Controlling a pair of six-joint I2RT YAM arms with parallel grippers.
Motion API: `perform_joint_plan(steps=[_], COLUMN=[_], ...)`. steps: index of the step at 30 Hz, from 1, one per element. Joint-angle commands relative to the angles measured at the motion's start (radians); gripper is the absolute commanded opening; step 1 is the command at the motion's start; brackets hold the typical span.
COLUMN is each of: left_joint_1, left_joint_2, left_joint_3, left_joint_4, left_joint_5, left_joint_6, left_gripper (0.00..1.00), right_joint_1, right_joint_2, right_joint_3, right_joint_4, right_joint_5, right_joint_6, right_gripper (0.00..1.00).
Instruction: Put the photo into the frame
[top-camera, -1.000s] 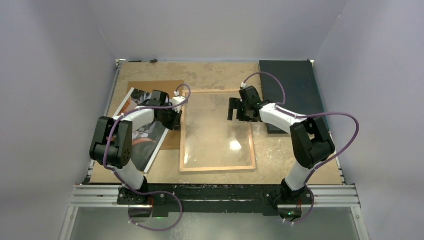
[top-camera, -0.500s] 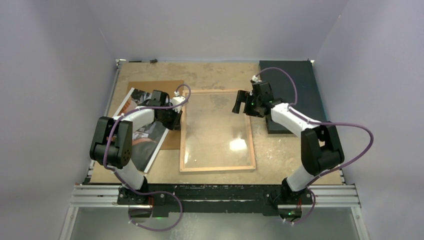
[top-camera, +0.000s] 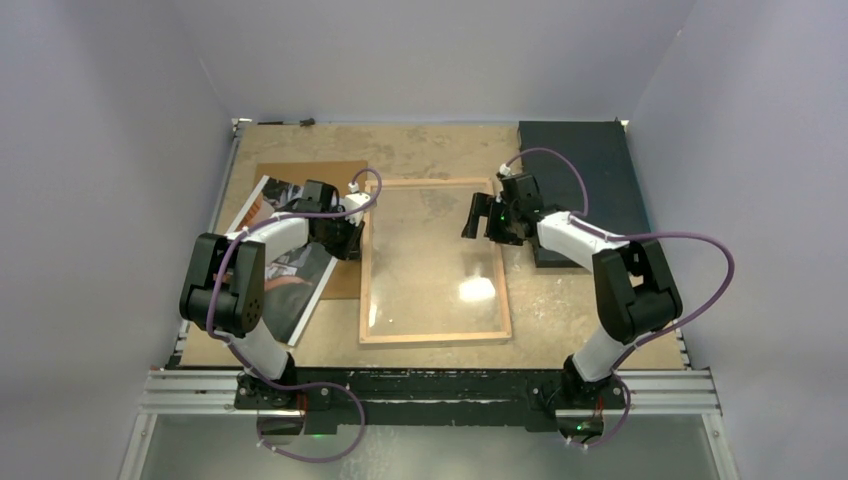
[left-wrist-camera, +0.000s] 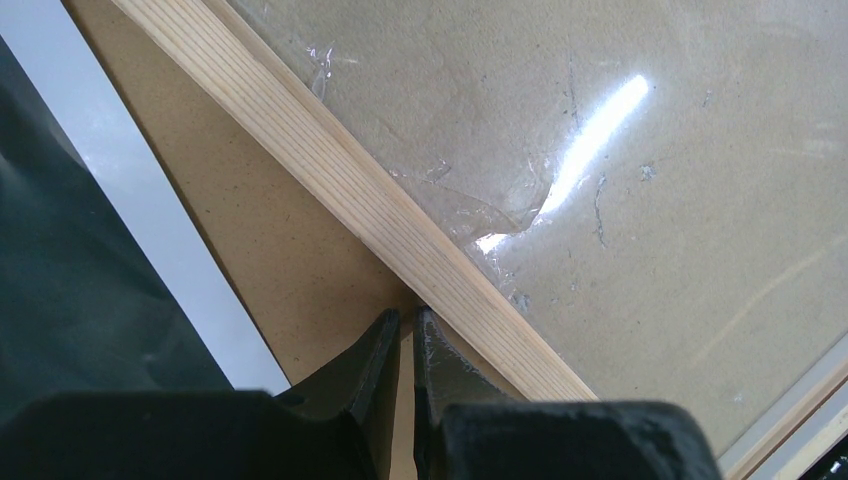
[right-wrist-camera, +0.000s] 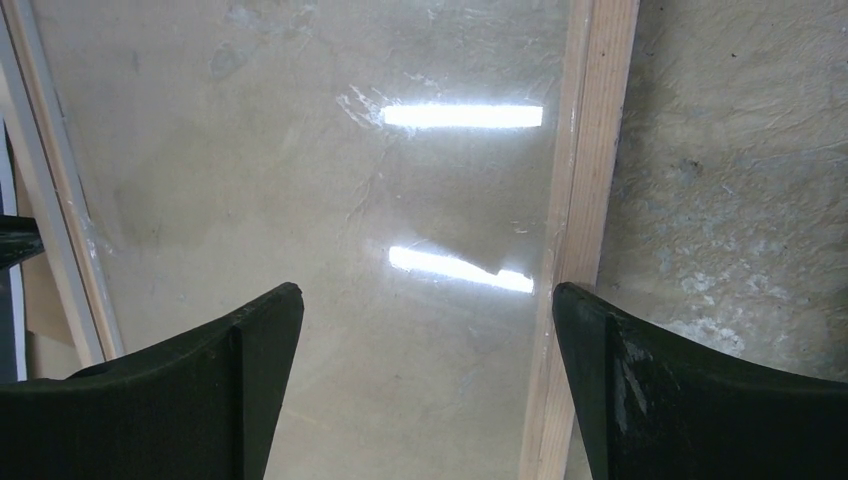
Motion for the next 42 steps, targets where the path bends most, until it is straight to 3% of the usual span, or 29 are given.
perform_joint_plan(steps=[1, 18, 33, 38, 42], left_joint_1=[-0.009, -0.01, -0.01, -0.01, -0.008], left_joint_2=[0.014, 0.057, 0.067, 0.068, 0.054], left_joint_3=[0.0, -0.014, -0.015, -0.013, -0.007], left_joint_4=[-0.046, -0.01, -0.005, -0.01, -0.021], left_joint_5=[-0.002, 0.018, 0.018, 0.009, -0.003], left_joint_6=[0.015, 0.016, 0.022, 0.027, 0.031], left_gripper=[0.08, 0.07, 0.07, 0.06, 0.05], right_joint_1=[0.002, 0.002, 0.006, 0.007, 0.011], right_joint_2=[0.016, 0.028, -0.092, -0.115, -0.139], right_joint_3=[-0.031, -0.073, -0.111, -0.078, 0.009], right_joint_4=[0.035, 0.165, 0.299, 0.236, 0.007], right_joint_5=[-0.032, -0.253, -0.495, -0.444, -0.17], right_joint_6=[0.012, 0.114, 0.242, 0.207, 0.095], right_gripper=[0.97, 0.95, 0.95, 0.95, 0.95])
